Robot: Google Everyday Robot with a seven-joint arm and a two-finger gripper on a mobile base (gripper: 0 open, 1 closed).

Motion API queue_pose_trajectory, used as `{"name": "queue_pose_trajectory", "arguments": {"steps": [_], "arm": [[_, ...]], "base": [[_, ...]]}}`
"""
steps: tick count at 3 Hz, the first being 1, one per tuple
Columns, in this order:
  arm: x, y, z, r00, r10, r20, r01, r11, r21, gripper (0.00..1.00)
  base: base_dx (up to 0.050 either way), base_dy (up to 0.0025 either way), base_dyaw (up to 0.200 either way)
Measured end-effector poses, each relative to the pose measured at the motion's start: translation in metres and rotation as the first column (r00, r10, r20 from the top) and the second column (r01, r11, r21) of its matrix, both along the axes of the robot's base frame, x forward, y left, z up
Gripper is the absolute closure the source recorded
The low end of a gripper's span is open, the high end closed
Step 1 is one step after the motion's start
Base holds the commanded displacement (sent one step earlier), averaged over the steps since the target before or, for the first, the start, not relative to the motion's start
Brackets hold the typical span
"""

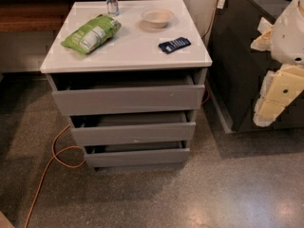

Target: Place redbull can into bottom drawer

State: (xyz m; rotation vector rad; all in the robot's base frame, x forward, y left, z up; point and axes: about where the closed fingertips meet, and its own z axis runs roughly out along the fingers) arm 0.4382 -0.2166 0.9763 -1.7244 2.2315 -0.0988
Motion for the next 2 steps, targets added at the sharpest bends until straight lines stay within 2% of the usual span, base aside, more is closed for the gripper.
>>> {"name": "queue_pose_trajectory", "arguments": {"steps": [2], "arm": [[0.004,0.003,-0.011,0.9999,0.014,0.003,-0.014,1.000,0.017,0.00]], "base": [[0.000,0.00000,0.000]]}}
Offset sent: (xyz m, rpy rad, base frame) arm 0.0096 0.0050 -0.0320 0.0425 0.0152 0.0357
